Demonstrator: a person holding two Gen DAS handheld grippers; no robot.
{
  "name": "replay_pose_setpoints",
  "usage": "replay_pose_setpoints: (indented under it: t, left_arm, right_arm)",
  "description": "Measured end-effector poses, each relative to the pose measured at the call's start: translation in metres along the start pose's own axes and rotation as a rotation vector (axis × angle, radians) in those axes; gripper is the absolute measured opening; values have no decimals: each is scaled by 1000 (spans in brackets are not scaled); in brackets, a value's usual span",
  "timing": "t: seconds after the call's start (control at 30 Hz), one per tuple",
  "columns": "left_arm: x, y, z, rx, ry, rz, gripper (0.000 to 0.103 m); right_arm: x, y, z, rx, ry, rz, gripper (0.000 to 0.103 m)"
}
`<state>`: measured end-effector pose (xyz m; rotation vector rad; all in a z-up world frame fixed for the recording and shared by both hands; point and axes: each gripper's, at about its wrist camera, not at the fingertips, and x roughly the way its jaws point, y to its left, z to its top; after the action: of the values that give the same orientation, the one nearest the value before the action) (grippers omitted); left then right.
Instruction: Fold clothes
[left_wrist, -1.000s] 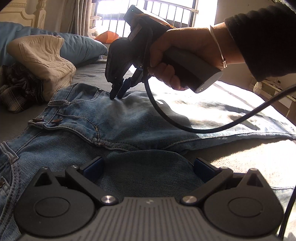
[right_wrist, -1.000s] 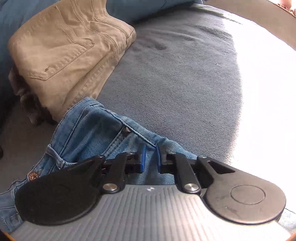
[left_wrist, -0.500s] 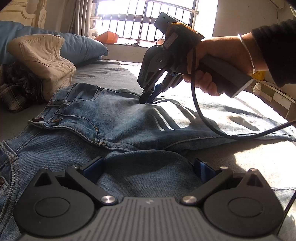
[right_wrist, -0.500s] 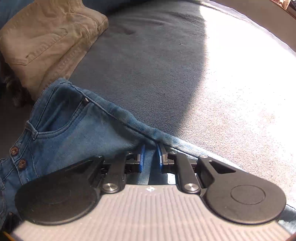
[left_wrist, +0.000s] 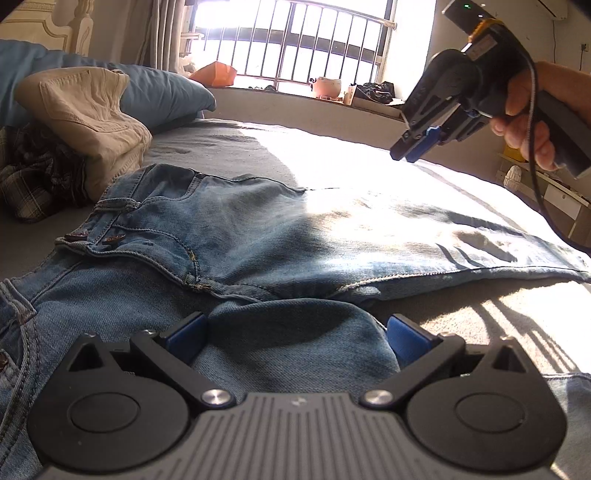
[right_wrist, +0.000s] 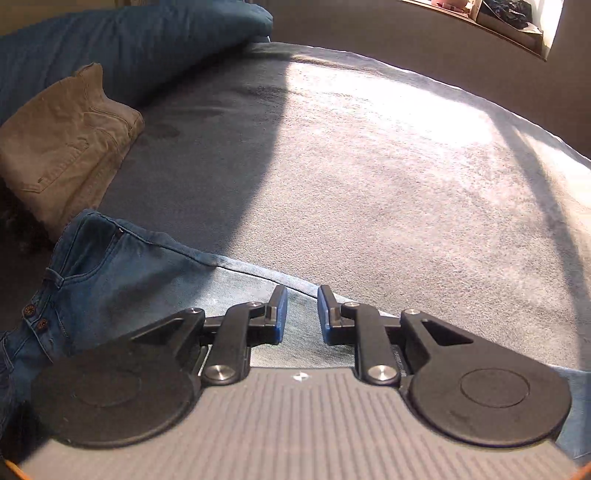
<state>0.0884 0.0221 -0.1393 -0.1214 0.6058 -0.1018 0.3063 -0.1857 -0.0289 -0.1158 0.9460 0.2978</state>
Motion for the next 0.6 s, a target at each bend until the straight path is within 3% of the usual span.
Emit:
replay_pose_setpoints:
  t: [0.27, 0.4, 0.6]
  left_arm:
    - [0, -2, 1, 7, 8, 5, 103]
    - [-5, 2, 6, -24, 5, -6, 103]
    - [-48, 13, 24, -82, -42, 50, 103]
  right_arm:
    - [-64, -34, -102, 153, 13, 62, 19]
    - [-92, -13, -143, 92, -14, 176, 22]
    - [-125, 14, -179, -67, -82, 324, 25]
